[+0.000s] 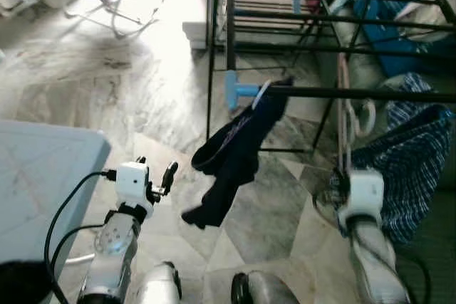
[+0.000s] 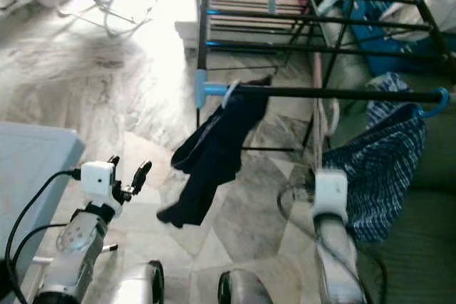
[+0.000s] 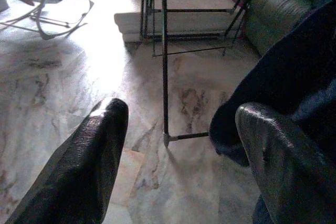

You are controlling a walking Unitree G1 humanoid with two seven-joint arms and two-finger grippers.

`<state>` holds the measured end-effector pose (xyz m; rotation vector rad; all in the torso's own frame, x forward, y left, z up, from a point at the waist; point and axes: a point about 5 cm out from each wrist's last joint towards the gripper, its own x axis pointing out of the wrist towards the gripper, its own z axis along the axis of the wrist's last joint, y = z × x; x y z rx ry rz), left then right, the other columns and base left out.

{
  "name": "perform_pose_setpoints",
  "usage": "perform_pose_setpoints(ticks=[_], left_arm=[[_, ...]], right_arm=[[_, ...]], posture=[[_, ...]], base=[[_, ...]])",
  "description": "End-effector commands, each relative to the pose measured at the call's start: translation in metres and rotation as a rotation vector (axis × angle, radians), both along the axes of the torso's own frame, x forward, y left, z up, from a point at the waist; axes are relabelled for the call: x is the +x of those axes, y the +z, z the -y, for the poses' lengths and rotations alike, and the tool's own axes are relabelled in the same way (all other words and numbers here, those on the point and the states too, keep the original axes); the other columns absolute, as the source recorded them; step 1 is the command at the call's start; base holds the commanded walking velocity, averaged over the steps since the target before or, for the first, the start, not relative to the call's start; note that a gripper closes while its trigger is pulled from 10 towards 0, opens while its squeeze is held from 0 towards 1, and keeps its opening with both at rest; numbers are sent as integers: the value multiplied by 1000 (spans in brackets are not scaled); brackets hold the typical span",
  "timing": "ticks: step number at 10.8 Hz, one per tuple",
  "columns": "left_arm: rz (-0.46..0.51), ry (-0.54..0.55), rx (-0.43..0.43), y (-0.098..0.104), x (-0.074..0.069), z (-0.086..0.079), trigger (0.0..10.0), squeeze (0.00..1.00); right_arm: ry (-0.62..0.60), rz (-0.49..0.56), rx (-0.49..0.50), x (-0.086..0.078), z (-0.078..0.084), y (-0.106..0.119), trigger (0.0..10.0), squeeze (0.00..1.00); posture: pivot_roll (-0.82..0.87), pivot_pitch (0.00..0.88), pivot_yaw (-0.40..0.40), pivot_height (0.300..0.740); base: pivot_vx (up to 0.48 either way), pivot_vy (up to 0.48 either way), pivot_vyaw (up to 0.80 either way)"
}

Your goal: Hang hanger

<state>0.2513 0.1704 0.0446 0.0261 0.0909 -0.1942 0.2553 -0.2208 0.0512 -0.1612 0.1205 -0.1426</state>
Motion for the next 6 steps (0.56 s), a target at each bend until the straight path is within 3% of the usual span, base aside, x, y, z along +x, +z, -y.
perform_pose_setpoints(ticks=[1,3,4,6], left_arm=[[-6,-1,8,0,0,1,10000,0],[-11,16,17,-1,-1,-2,10000,0],[-15,20,16,-2,-2,-2,10000,0],[-23,18,18,-3,-3,0,10000,0]], right_arm=[[6,14,2,6,3,8,10000,0],[37,-5,71,28,-7,21,10000,0],[40,-43,77,30,-10,19,10000,0],[-17,-206,185,27,-12,2,10000,0]], posture=[[17,155,-56,740],[27,158,-69,740],[28,160,-73,740],[23,168,-72,740]], base=[[0,0,0],[0,0,0],[0,0,0],[0,0,0]])
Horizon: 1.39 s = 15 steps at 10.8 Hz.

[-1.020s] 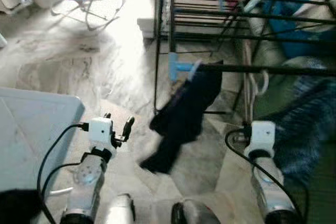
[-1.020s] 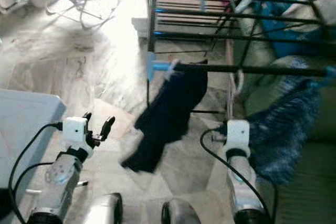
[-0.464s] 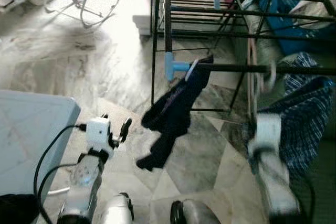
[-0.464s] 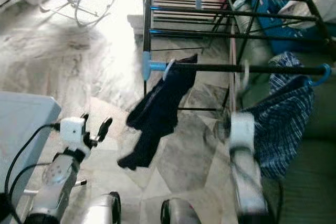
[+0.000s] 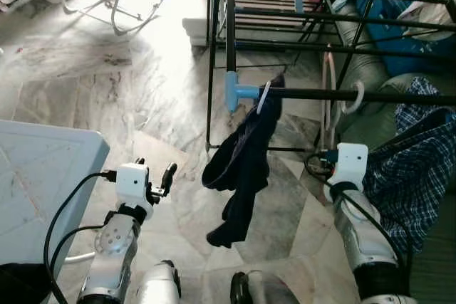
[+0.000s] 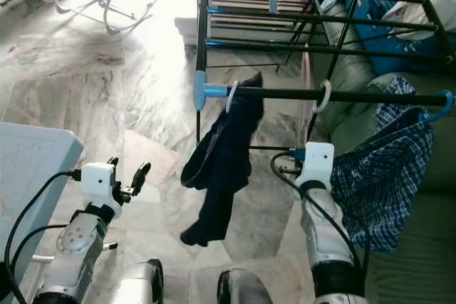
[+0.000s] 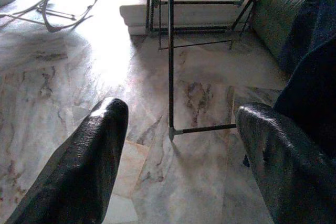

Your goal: Hang hanger

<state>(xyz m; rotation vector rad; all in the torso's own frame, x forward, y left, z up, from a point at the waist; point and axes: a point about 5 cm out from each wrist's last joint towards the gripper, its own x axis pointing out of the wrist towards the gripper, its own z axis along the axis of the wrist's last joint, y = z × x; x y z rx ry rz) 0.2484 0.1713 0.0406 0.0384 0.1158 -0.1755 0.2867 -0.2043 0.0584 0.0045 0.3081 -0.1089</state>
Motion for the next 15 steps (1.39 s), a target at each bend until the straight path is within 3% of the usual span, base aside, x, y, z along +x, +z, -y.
perform_pose_setpoints(ticks=[1,5,6,7,9,11,15], left_arm=[[0,-6,12,2,1,1,10000,0],[-9,-12,25,1,-2,4,10000,0],[-13,-21,30,0,-2,6,10000,0],[-18,-18,35,-1,-1,5,10000,0],[-33,37,79,-4,-1,0,10000,0],[-26,45,74,-3,-4,2,10000,0],[9,69,91,5,-3,0,10000,0]], right_arm=[[-44,-91,30,-8,6,-12,10000,0],[-129,-109,21,-14,27,-11,10000,0],[-127,-115,32,-14,28,-11,10000,929],[-112,-114,49,-14,25,-12,10000,1000],[-82,-122,23,-22,20,-17,10000,1000],[-50,-27,-122,-31,24,-8,10000,1000],[-103,71,-168,-51,28,-3,10000,1000]], posture=[[23,172,-71,740],[22,184,-73,740],[23,181,-73,740],[28,176,-76,740],[32,159,-77,740],[35,154,-79,740],[31,151,-75,740]], base=[[0,0,0],[0,0,0],[0,0,0],[0,0,0],[0,0,0],[0,0,0],[0,0,0]])
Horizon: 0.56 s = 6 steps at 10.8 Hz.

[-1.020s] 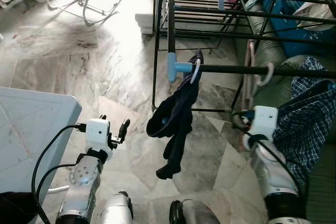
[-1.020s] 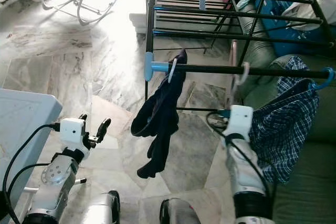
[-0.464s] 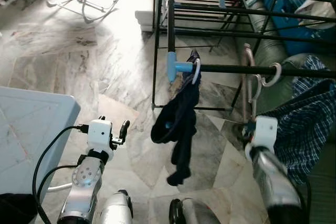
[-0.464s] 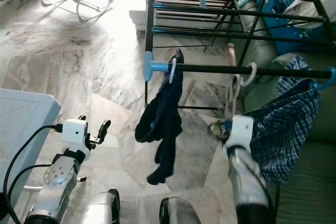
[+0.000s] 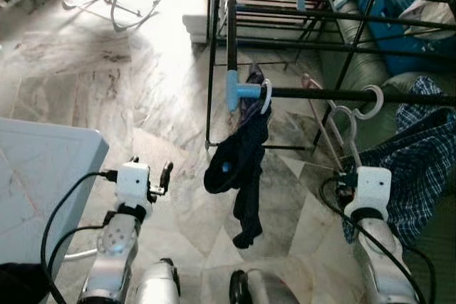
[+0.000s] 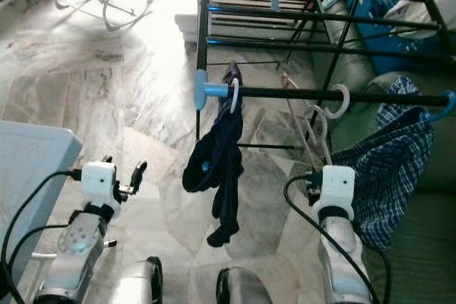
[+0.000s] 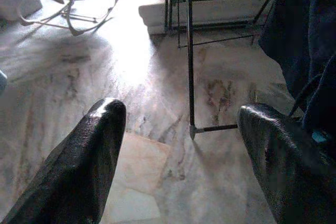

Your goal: Hang hanger

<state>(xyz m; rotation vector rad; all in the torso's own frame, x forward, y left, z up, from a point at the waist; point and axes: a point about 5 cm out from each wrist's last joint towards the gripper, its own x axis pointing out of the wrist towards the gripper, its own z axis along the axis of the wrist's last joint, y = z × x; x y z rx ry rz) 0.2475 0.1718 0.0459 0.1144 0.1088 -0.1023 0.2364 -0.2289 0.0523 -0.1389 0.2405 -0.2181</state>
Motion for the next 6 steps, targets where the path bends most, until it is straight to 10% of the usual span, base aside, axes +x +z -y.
perform_pose_setpoints(ticks=[1,6], left_arm=[[-5,1,8,1,-2,-3,10000,0],[48,29,51,16,-13,-10,10000,0]], right_arm=[[-13,43,-16,-3,3,7,10000,1000],[55,183,-69,-12,5,32,10000,1000]], posture=[[31,151,-75,740],[30,160,-73,740]], base=[[0,0,0],[0,0,0]])
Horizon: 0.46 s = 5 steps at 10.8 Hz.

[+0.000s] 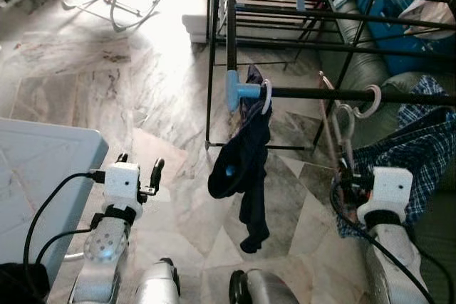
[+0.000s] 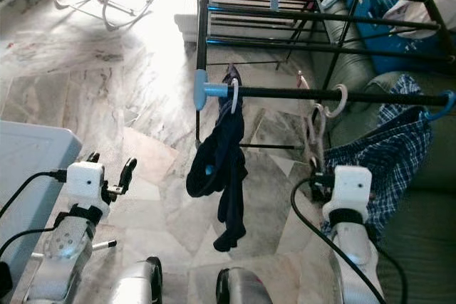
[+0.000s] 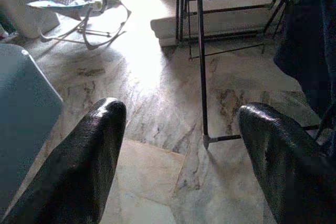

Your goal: Hang hanger

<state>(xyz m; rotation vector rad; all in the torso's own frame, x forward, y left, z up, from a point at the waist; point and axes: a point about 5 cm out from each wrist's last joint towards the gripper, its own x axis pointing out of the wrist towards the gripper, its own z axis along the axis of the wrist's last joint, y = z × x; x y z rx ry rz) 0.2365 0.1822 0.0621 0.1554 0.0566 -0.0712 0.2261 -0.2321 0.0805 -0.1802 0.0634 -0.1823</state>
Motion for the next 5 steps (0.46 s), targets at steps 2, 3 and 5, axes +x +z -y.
perform_pose_setpoints(ticks=[2,3,5], left_arm=[[0,5,13,3,3,2,10000,0],[2,4,11,4,4,3,10000,0],[-3,-4,11,4,5,3,10000,0]], right_arm=[[16,17,0,3,-4,3,10000,1000],[19,15,2,4,-5,3,10000,1000],[21,20,3,5,-6,3,10000,1000]], posture=[[35,155,-75,740],[35,155,-75,740],[35,152,-74,740]], base=[[0,0,0],[0,0,0],[-266,0,0]])
